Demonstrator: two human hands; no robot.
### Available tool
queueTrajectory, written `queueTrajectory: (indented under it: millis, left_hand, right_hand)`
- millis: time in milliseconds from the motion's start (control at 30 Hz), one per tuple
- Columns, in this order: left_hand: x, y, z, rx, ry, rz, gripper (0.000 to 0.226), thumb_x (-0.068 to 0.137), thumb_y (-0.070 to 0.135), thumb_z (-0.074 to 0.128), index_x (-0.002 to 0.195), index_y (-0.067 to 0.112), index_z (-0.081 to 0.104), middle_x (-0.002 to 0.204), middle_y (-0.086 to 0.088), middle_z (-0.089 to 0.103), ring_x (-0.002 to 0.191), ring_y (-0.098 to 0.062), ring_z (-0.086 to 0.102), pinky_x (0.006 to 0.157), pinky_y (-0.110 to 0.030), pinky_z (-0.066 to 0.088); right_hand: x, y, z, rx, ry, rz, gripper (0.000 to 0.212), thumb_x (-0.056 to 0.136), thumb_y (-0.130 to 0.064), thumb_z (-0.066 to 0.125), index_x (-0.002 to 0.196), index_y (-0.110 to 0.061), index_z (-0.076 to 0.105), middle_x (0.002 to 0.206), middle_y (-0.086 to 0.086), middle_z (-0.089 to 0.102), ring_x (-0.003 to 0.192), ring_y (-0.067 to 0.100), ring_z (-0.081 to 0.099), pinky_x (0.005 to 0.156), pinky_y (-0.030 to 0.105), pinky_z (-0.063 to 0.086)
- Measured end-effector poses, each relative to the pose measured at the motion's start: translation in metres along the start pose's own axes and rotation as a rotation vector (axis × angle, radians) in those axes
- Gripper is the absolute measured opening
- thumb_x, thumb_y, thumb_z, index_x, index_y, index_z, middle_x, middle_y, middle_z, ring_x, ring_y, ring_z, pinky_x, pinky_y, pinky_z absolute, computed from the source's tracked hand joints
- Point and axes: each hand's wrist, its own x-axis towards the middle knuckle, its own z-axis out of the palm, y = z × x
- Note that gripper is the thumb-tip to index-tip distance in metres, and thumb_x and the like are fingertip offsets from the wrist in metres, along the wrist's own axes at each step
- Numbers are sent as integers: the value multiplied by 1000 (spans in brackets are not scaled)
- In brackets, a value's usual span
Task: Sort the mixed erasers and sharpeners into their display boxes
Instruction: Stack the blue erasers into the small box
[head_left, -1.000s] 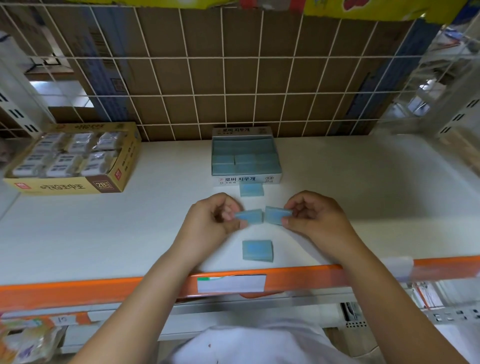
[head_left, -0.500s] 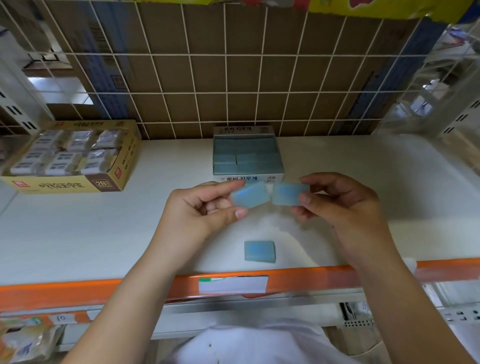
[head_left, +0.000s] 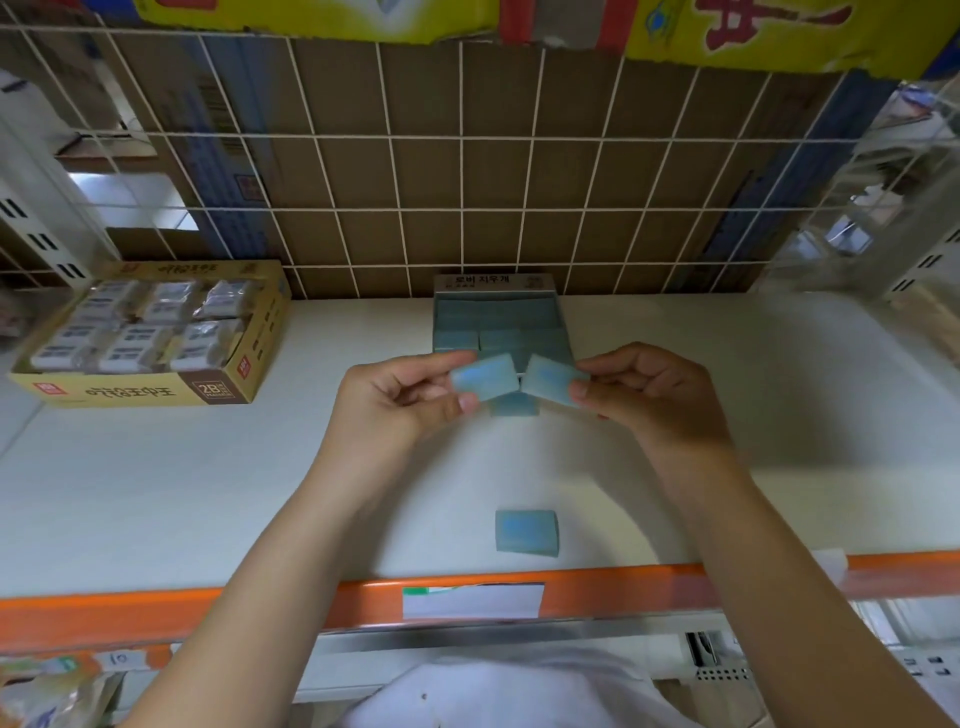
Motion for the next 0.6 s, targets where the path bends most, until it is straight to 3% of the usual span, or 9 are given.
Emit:
queueTrajectory:
  millis: [133, 233, 367, 500, 600]
  left_hand:
    - [43, -13, -1, 23, 114, 0, 29, 79, -3, 64, 98, 19, 66, 74, 8, 69, 63, 2, 62, 63, -10, 48]
    - [78, -22, -1, 79, 159, 15, 26, 84, -2, 60, 100, 19, 65, 82, 3, 65, 73, -5, 62, 66, -12, 47]
    - [115, -36, -3, 381, 121, 24, 26, 86, 0, 55, 105, 14, 67, 104, -4, 65, 99, -17, 58, 73, -12, 42]
    - [126, -41, -3, 647, 58, 48, 25, 90, 8, 54, 112, 11, 65, 113, -9, 65, 106, -24, 57, 83, -21, 38]
    - [125, -37, -3, 845, 20, 130, 24, 91, 11, 51, 109, 9, 67, 116, -13, 60, 108, -27, 53, 84, -23, 36]
  right_hand:
    - [42, 11, 6, -195, 30, -32, 8, 73, -5, 73, 77, -5, 67, 69, -7, 67, 67, -3, 62, 56, 9, 45]
    - [74, 17, 15, -321, 9, -31, 6, 75, -11, 71, 77, -11, 66, 81, -3, 64, 84, 8, 60, 73, 22, 48]
    - [103, 18, 27, -569, -99, -114, 9, 83, -14, 64, 90, -9, 68, 86, -5, 63, 78, -2, 51, 77, 18, 37]
    - [119, 23, 33, -672, -141, -110, 12, 85, -13, 62, 94, -7, 68, 101, 7, 67, 95, 13, 58, 88, 24, 37]
    - [123, 28, 35, -708, -170, -89, 14, 85, -16, 62, 98, -10, 67, 103, 5, 66, 95, 13, 56, 87, 24, 38]
